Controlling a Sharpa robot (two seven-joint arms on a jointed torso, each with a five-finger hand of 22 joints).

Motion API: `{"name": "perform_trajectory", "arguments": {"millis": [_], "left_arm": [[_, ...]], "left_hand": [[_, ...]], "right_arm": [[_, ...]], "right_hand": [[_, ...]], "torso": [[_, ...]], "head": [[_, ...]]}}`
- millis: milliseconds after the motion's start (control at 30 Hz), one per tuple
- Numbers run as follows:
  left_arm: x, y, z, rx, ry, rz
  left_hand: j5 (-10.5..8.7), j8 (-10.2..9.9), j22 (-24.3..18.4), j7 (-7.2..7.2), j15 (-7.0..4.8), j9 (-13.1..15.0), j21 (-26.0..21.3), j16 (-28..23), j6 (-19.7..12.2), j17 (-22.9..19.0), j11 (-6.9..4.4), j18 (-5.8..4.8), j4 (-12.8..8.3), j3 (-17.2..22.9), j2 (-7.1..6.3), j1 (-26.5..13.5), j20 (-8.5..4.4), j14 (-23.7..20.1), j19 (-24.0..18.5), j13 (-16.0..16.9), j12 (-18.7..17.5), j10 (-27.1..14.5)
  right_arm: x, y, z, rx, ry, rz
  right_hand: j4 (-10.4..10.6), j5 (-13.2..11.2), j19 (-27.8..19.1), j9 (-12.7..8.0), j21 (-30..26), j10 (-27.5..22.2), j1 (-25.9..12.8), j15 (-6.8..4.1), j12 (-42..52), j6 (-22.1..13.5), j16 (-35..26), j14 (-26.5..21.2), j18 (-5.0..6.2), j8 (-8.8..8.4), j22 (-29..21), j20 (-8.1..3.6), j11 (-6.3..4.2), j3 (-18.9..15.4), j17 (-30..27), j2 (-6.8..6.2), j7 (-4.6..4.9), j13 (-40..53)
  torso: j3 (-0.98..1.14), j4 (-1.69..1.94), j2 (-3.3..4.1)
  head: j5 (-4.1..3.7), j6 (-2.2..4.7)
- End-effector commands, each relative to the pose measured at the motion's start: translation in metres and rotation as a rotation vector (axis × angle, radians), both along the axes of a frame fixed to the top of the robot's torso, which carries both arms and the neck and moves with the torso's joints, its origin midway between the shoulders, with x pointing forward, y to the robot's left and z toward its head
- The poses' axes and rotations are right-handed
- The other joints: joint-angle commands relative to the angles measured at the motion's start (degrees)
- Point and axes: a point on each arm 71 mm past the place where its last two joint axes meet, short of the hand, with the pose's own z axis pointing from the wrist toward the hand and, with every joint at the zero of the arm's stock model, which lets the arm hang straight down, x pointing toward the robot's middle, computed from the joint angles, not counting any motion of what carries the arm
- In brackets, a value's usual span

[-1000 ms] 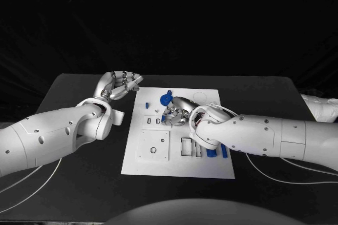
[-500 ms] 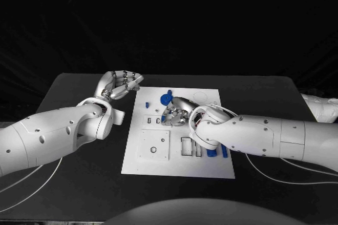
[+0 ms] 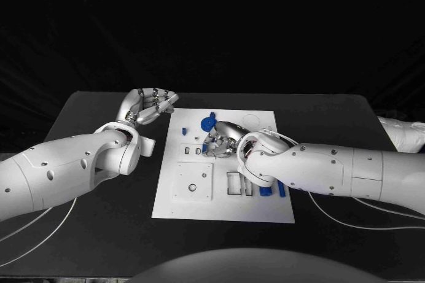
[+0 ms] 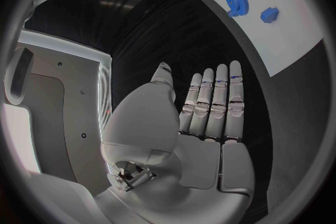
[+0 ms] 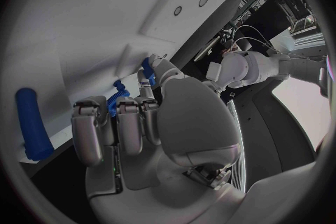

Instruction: Assemble the parts on the task board

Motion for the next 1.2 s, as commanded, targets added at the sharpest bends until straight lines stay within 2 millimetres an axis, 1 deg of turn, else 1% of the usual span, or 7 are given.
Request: {"name": "perform_trajectory", "arguments": {"millis": [33,200,500,733,867,1033,1200], "left_arm": [[0.000,-0.002,0.001,-0.002,-0.012,-0.014],[0.000,-0.002,0.001,-0.002,-0.012,-0.015],[0.000,-0.002,0.001,-0.002,-0.012,-0.014],[0.000,-0.002,0.001,-0.002,-0.011,-0.016],[0.000,-0.003,0.001,-0.003,-0.011,-0.018],[0.000,-0.003,0.001,-0.003,-0.010,-0.019],[0.000,-0.003,0.001,-0.004,-0.006,-0.020]], "left_hand": [[0.31,-0.24,-0.09,-0.09,-0.06,0.05,-0.31,-0.36,0.41,0.05,0.14,0.66,-0.09,-0.39,0.39,0.00,0.14,-0.50,-0.41,0.10,-0.19,0.09],[0.31,-0.24,-0.09,-0.09,-0.06,0.05,-0.31,-0.36,0.41,0.05,0.14,0.66,-0.09,-0.39,0.39,0.00,0.14,-0.50,-0.41,0.10,-0.19,0.09],[0.36,-0.27,-0.09,-0.09,-0.06,0.05,-0.30,-0.35,0.42,0.07,0.14,0.67,-0.09,-0.41,0.43,0.09,0.15,-0.51,-0.43,0.11,-0.19,0.09],[0.38,-0.28,-0.09,-0.09,-0.06,0.05,-0.30,-0.35,0.42,0.09,0.14,0.67,-0.09,-0.44,0.43,0.11,0.15,-0.51,-0.43,0.11,-0.19,0.08],[0.39,-0.29,-0.09,-0.09,-0.06,0.06,-0.30,-0.35,0.42,0.09,0.14,0.67,-0.08,-0.46,0.43,0.11,0.15,-0.52,-0.43,0.11,-0.19,0.08],[0.41,-0.30,-0.09,-0.08,-0.06,0.05,-0.30,-0.35,0.41,0.10,0.15,0.67,-0.07,-0.49,0.42,0.11,0.15,-0.52,-0.44,0.11,-0.19,0.08],[0.56,-0.51,-0.11,0.03,-0.01,0.02,-0.30,-0.37,0.23,0.19,0.25,0.66,-0.01,-0.81,0.32,0.02,0.18,-0.63,-0.52,0.10,-0.28,-0.17]], "right_arm": [[-0.003,0.001,-0.004,-0.041,0.006,0.035],[-0.003,0.001,-0.004,-0.047,0.007,0.037],[-0.004,0.002,-0.004,-0.048,0.000,0.030],[-0.005,0.001,-0.001,-0.031,-0.026,0.015],[-0.005,-0.002,0.001,-0.012,-0.051,-0.001],[-0.005,-0.005,0.003,-0.001,-0.065,-0.015],[-0.004,-0.010,0.011,0.049,-0.113,-0.034]], "right_hand": [[-0.31,-0.10,5.90,-0.48,0.26,5.92,-0.47,0.64,0.16,-1.34,0.23,6.06,-0.80,-0.78,15.07,0.66,0.80,-0.05,15.06,-0.44,0.68,15.10],[-0.28,-0.08,5.90,-0.74,0.26,5.92,-0.89,1.11,0.16,-2.30,0.23,6.06,-0.80,-0.95,15.07,1.03,1.32,-0.13,15.06,-0.69,1.24,15.10],[0.06,-0.11,5.90,-1.15,0.26,5.92,-2.20,1.83,0.16,-3.96,0.23,6.06,-0.80,-0.96,15.07,1.73,2.05,-0.70,15.06,-1.61,1.97,15.10],[0.84,-1.51,5.90,-1.38,0.26,5.92,-3.75,2.35,0.16,-5.19,0.23,6.06,-0.80,-0.86,15.07,2.31,2.54,-1.53,15.06,-2.35,2.48,15.10],[1.75,-3.04,5.90,-1.61,0.26,5.92,-4.90,2.76,0.16,-6.64,0.23,6.06,-0.80,-0.92,15.07,2.74,2.85,-2.37,15.06,-2.99,2.80,15.10],[2.47,-3.52,5.90,-1.76,0.26,5.92,-5.49,3.11,0.16,-7.72,0.23,6.06,-0.80,-0.93,15.07,3.06,3.01,-2.86,15.06,-3.34,3.02,15.10],[4.04,-4.89,5.90,-2.18,0.26,5.92,-6.32,4.02,0.16,-10.25,0.23,6.06,-0.80,-1.03,15.07,3.80,3.42,-3.69,15.06,-3.93,3.56,15.10]], "torso": [[-0.01,-0.04,-0.03],[-0.03,0.07,-0.05],[-0.01,0.04,0.00],[0.01,-0.03,0.04],[0.01,-0.01,0.03],[0.03,0.00,0.03],[0.09,-0.11,0.00]], "head": [[0.06,-0.02],[-0.17,0.05],[-0.14,0.16],[-0.11,0.07],[-0.10,-0.12],[-0.15,-0.22],[0.04,-0.10]]}}
